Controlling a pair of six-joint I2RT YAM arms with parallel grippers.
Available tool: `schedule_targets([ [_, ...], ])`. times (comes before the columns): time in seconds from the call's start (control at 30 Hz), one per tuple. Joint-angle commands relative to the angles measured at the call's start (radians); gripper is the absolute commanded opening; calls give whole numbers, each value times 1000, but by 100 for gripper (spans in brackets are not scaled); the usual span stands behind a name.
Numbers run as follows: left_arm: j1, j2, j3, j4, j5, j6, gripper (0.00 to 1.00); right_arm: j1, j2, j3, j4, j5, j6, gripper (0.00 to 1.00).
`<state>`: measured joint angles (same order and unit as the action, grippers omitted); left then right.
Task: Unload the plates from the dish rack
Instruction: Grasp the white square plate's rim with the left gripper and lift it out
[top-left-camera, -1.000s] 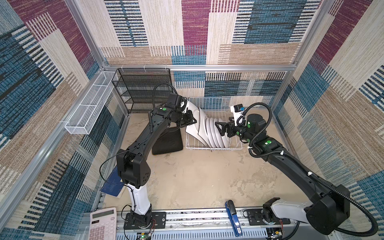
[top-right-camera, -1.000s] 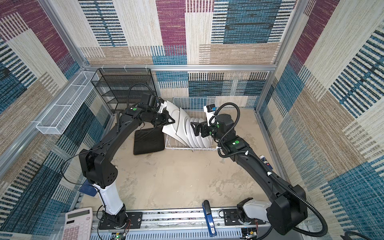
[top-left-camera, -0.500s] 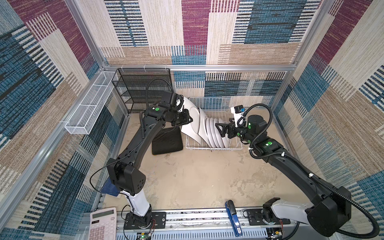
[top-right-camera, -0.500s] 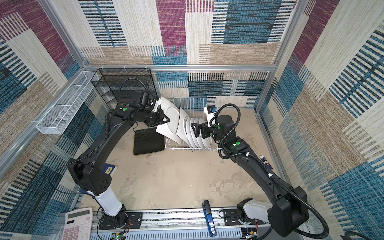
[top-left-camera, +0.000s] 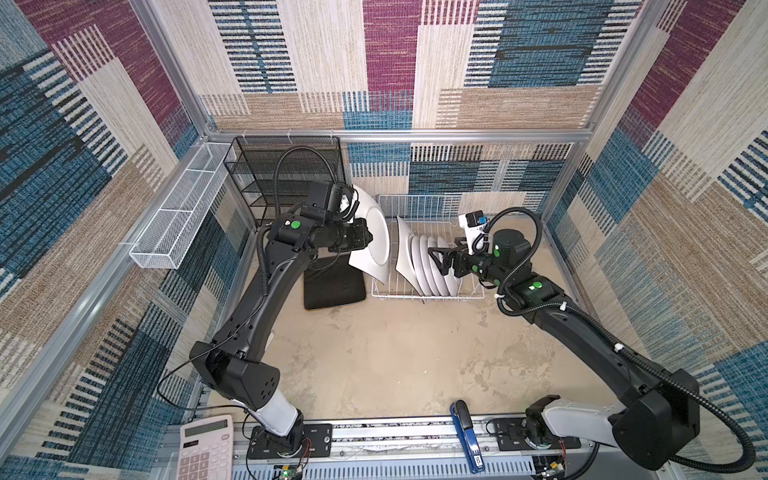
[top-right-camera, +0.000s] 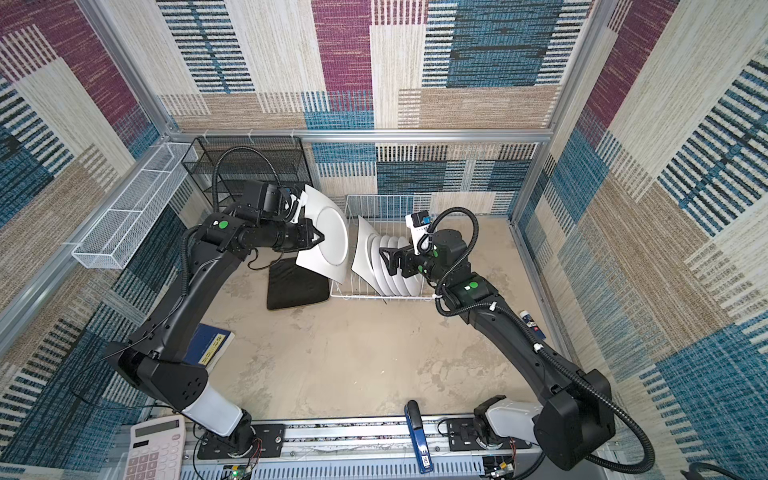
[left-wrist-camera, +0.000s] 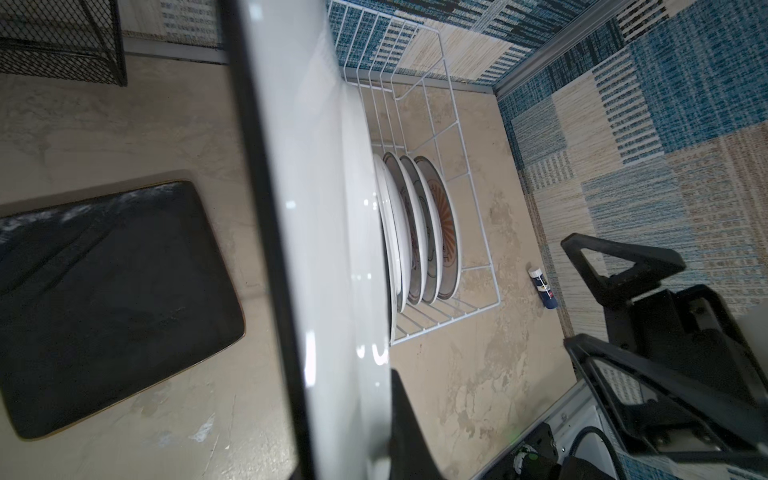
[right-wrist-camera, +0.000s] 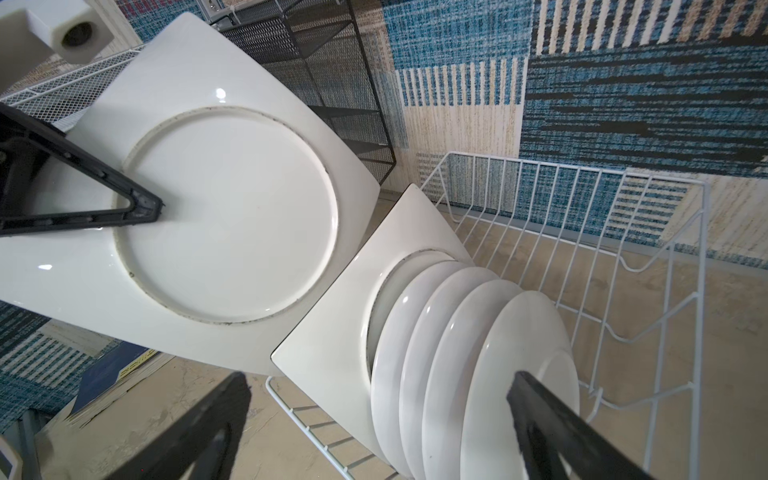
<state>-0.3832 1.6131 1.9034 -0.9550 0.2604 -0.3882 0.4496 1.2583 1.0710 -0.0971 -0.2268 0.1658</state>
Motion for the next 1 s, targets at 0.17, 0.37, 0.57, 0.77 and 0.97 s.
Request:
schedule_targets([
  [0.17,6,-96,-6,92,-103,180,0,0,13,28,34,-72,31,99],
  [0.37,5,-175,-64,159,-113,380,0,0,53,75,15,-128,99,99],
  [0.57,3,-315,-262,363,-112,549,0,-2,142,188,-60,-213,165,99],
  [0.77,3,-451,-517,606,-128,697,0,-2,175,239,-38,-328,246,99],
  [0.97,1,-514,-678,761,-164,836,0,-14,212,359,-37,-367,327,99],
])
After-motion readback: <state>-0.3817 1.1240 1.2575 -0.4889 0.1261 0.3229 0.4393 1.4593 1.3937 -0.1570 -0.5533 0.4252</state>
